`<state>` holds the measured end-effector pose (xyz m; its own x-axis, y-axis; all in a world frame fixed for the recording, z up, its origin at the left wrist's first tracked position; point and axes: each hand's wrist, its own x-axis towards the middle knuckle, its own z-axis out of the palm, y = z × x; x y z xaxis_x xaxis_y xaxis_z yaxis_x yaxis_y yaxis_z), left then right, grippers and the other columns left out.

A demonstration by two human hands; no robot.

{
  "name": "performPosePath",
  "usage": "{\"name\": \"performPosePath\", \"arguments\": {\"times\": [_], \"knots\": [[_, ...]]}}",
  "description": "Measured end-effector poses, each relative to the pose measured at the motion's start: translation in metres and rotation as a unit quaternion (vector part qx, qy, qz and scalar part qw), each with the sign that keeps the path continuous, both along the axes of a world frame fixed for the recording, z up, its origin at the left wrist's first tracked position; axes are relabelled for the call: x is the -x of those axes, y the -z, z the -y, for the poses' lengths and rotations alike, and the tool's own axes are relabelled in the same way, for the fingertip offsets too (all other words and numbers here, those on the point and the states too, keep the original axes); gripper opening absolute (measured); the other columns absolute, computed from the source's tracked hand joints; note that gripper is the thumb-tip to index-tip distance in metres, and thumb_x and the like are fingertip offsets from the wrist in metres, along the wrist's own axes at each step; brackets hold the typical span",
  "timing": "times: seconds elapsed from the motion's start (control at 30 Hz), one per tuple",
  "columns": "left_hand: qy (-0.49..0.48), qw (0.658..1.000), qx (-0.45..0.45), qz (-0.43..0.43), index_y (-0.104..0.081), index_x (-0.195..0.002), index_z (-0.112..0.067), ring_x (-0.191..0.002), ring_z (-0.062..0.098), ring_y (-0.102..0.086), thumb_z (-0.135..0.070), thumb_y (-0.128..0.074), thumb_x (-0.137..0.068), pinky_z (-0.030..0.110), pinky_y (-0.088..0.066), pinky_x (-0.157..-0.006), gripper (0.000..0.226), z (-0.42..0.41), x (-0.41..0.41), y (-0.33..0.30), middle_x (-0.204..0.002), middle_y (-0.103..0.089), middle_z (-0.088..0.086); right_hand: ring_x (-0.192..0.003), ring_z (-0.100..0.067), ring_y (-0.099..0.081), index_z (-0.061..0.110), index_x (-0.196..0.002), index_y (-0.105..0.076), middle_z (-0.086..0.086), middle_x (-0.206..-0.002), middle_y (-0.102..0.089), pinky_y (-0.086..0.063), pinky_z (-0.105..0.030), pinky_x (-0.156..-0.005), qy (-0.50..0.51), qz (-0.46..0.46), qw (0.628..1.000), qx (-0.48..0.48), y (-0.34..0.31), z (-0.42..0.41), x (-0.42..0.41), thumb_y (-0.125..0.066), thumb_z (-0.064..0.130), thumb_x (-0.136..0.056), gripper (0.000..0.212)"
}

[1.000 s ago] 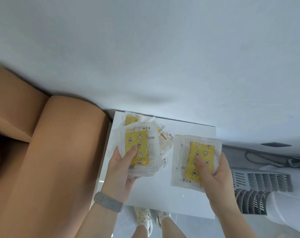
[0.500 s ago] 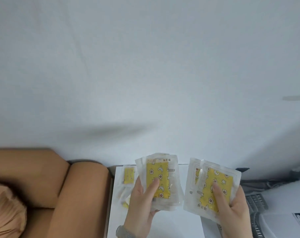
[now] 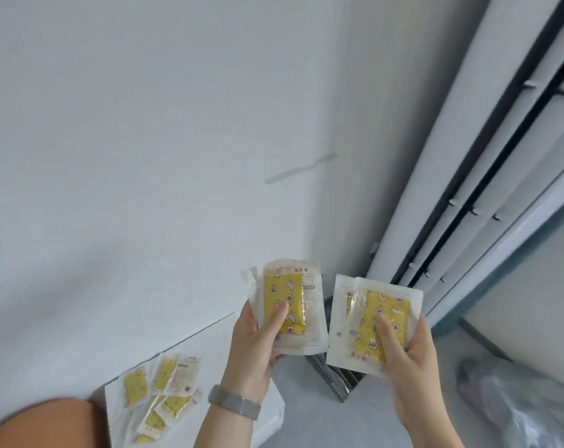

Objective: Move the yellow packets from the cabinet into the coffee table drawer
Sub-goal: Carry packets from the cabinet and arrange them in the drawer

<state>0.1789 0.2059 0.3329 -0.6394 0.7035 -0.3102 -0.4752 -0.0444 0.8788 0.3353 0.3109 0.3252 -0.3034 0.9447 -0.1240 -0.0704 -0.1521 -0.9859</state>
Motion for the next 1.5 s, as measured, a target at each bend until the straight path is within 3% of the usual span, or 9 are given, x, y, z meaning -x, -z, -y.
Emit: {"name": "performPosePath", "arguments": {"times": [0.3,0.5,0.7,0.83,1.0,1.1,1.27,1.4,1.5], "knots": [[0.226,0.974,-0.002,-0.03,-0.063,-0.114,-0.019,-0.09,0.025,-0.073,-0.023,-0.07,-0.074,0.03,-0.057,-0.061,0.041,-0.08,-0.144,-0.027,-0.102,-0.075,0.005,-0.083,-0.021,-0.073,0.022,-0.106,-0.058,-0.003,-0.092,-0.074,-0.06,-0.041,-0.068,0.18,0.033,0.983,-0.015,-0.026,0.002,-0.172,-0.063,0.013,-0.09,0.019],[0.38,0.925,-0.013,-0.004,-0.06,-0.117,-0.016,-0.088,0.027,-0.073,-0.022,-0.072,-0.072,0.034,-0.06,-0.061,0.047,-0.111,-0.21,-0.038,-0.101,-0.075,0.008,-0.082,-0.021,-0.073,0.024,-0.108,-0.058,-0.002,-0.089,-0.075,-0.06,-0.042,-0.071,0.363,0.024,0.931,-0.004,-0.032,0.032,-0.241,-0.064,0.012,-0.089,0.023],[0.518,0.855,-0.016,-0.028,-0.058,-0.117,-0.018,-0.084,0.029,-0.074,-0.023,-0.073,-0.07,0.045,-0.06,-0.073,0.049,-0.108,-0.235,-0.045,-0.097,-0.076,0.007,-0.074,-0.016,-0.072,0.023,-0.103,-0.058,-0.003,-0.087,-0.072,-0.057,-0.023,-0.055,0.528,0.012,0.849,0.001,-0.032,0.087,-0.246,-0.065,0.012,-0.09,0.018],[0.575,0.817,-0.023,-0.03,-0.058,-0.115,-0.021,-0.078,0.027,-0.074,-0.021,-0.073,-0.071,0.042,-0.061,-0.065,0.047,-0.093,-0.236,-0.047,-0.093,-0.076,0.005,-0.079,-0.017,-0.067,0.021,-0.103,-0.056,-0.002,-0.092,-0.066,-0.054,-0.019,-0.051,0.614,0.023,0.789,0.007,-0.037,0.127,-0.229,-0.062,0.011,-0.091,0.016],[0.663,0.748,-0.02,-0.001,-0.059,-0.112,-0.017,-0.074,0.025,-0.074,-0.019,-0.073,-0.068,0.036,-0.059,-0.056,0.046,-0.062,-0.25,-0.045,-0.091,-0.076,0.007,-0.09,-0.023,-0.069,0.028,-0.105,-0.058,-0.003,-0.101,-0.069,-0.057,-0.047,-0.082,0.698,0.067,0.713,0.006,-0.038,0.197,-0.214,-0.064,0.023,-0.09,0.017],[0.712,0.702,-0.019,0.014,-0.06,-0.116,-0.017,-0.077,0.027,-0.074,-0.019,-0.074,-0.069,0.038,-0.059,-0.06,0.05,-0.036,-0.268,-0.042,-0.097,-0.075,0.01,-0.095,-0.025,-0.068,0.029,-0.11,-0.057,-0.002,-0.105,-0.07,-0.056,-0.05,-0.086,0.751,0.06,0.658,0.012,-0.04,0.246,-0.21,-0.065,0.027,-0.09,0.022],[0.783,0.621,-0.006,0.023,-0.058,-0.124,-0.018,-0.081,0.03,-0.073,-0.016,-0.074,-0.071,0.037,-0.057,-0.058,0.055,0.019,-0.304,-0.032,-0.105,-0.074,0.013,-0.114,-0.026,-0.061,0.019,-0.133,-0.048,-0.005,-0.129,-0.059,-0.053,-0.047,-0.092,0.828,0.076,0.555,0.031,-0.031,0.324,-0.204,-0.066,0.07,-0.07,0.083],[0.835,0.55,0.002,0.016,-0.058,-0.123,-0.021,-0.087,0.031,-0.072,-0.018,-0.072,-0.073,0.035,-0.056,-0.058,0.052,0.074,-0.338,-0.027,-0.108,-0.073,0.013,-0.096,-0.021,-0.065,0.023,-0.112,-0.057,-0.005,-0.108,-0.067,-0.053,-0.041,-0.085,0.865,0.058,0.498,0.028,-0.032,0.388,-0.207,-0.064,0.031,-0.087,0.027],[0.865,0.502,0.005,0.014,-0.059,-0.119,-0.019,-0.083,0.028,-0.073,-0.018,-0.072,-0.073,0.033,-0.056,-0.056,0.049,0.121,-0.367,-0.027,-0.105,-0.074,0.012,-0.095,-0.02,-0.067,0.032,-0.101,-0.058,0.003,-0.1,-0.069,-0.053,-0.047,-0.09,0.887,0.07,0.454,0.036,-0.03,0.434,-0.216,-0.068,0.041,-0.085,0.021]]}}
